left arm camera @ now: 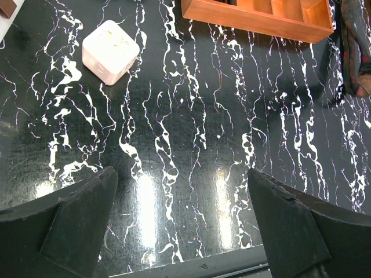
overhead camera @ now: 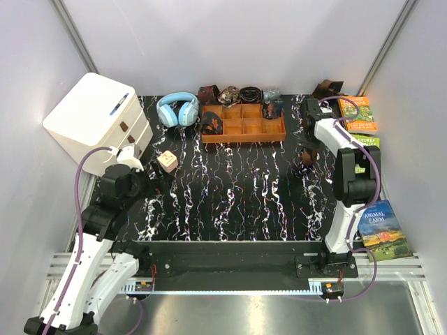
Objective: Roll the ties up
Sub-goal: Move the tie to the center of the board.
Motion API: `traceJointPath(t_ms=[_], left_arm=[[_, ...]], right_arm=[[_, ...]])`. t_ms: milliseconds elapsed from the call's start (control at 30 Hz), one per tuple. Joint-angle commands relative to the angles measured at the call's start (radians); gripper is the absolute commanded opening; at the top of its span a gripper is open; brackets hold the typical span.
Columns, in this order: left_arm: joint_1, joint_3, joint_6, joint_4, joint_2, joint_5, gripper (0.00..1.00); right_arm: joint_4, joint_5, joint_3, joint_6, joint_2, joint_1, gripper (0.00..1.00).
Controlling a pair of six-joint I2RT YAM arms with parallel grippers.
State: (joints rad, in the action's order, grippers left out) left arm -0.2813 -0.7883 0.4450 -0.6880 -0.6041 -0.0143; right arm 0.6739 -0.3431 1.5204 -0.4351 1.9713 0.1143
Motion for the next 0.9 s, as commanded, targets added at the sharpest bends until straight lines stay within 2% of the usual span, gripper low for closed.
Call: traceJointPath(t_ms=[0,333,533,600,733,800,867], left_arm=[[-0.004,0.003,-0.008,0.022,0.012,0.011,0.97],[-0.004,0.003,-0.008,0.022,0.013,0.011,0.97],[-0.004,0.003,-0.008,0.022,0.015,0.013,0.97],[-0.004,0.003,-0.008,0.024,0.017,0.011,0.97],[-0.004,0.003,-0.009,0.022,0.017,0.011,0.97],[-0.004,0.003,-0.008,0.022,0.021,0.013,0.97],[-0.004,0.003,-0.006,0.022,0.021,0.011,0.97]], right_arm=[[-0.007,-0.051,-0.069,-0.059,-0.069,0.004,0.00],[-0.011,-0.074,-0.190,-0.218,-0.091,-0.015,0.00],[-0.010,-0.103,-0.230,-0.243,-0.149,-0.030,0.00],[-0.008,-0.090,-0.262,-0.261,-0.166,-0.042,0.06],[-0.010,-0.033,-0.313,-0.280,-0.198,-0.077,0.36],[-0.011,-0.031,-0.324,-0.280,-0.225,-0.087,0.38],[-0.010,-0.022,-0.322,-0.274,-0.247,-0.108,0.49]])
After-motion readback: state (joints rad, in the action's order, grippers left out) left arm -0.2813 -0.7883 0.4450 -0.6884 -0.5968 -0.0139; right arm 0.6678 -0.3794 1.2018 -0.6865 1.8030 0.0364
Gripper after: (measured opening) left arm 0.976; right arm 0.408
